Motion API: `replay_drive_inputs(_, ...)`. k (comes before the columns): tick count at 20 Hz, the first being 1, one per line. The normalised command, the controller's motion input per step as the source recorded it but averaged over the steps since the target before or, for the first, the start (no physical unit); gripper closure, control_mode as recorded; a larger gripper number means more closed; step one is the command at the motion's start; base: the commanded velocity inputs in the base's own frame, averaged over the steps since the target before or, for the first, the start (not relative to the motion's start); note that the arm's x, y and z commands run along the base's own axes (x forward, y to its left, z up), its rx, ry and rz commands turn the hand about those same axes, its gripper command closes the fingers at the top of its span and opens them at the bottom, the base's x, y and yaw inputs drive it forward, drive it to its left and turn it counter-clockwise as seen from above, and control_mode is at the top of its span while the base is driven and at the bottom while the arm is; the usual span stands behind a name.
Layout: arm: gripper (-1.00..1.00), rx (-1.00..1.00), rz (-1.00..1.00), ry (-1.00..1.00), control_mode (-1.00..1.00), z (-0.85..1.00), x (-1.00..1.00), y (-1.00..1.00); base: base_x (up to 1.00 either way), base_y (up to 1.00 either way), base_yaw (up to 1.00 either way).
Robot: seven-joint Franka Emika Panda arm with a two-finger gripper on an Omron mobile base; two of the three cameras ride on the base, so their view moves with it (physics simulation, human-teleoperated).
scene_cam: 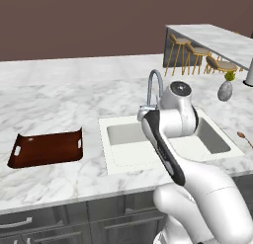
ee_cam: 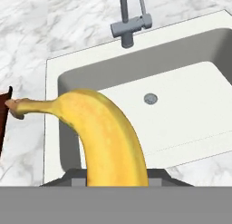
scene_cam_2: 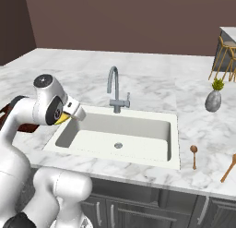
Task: Pick up all produce items and place them in the sink. Turn on the sink faucet to wash them. Then turn the sink off and put them in the tray.
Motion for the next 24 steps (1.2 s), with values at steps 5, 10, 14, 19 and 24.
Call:
replay_drive_inputs(5,1.00,0.00,0.00,0.09,-1.00,0.00,0.43,0.65,0.00,0.00,0.00)
replay_drive_inputs(10,1.00,0.00,0.01,0.03,-1.00,0.00,0.35,0.57,0.00,0.00,0.00)
replay_drive_inputs(14,1.00,0.00,0.13,0.02,-1.00,-0.02,0.00,0.20,0.00,0.00,0.00)
replay_drive_inputs(19,1.00,0.00,0.19,0.00,-1.00,-0.09,0.05,0.44,0.00,0.00,0.00)
replay_drive_inputs(24,1.00,-0.01,0.11,0.00,-1.00,-0.17,0.13,0.78,0.00,0.00,0.00)
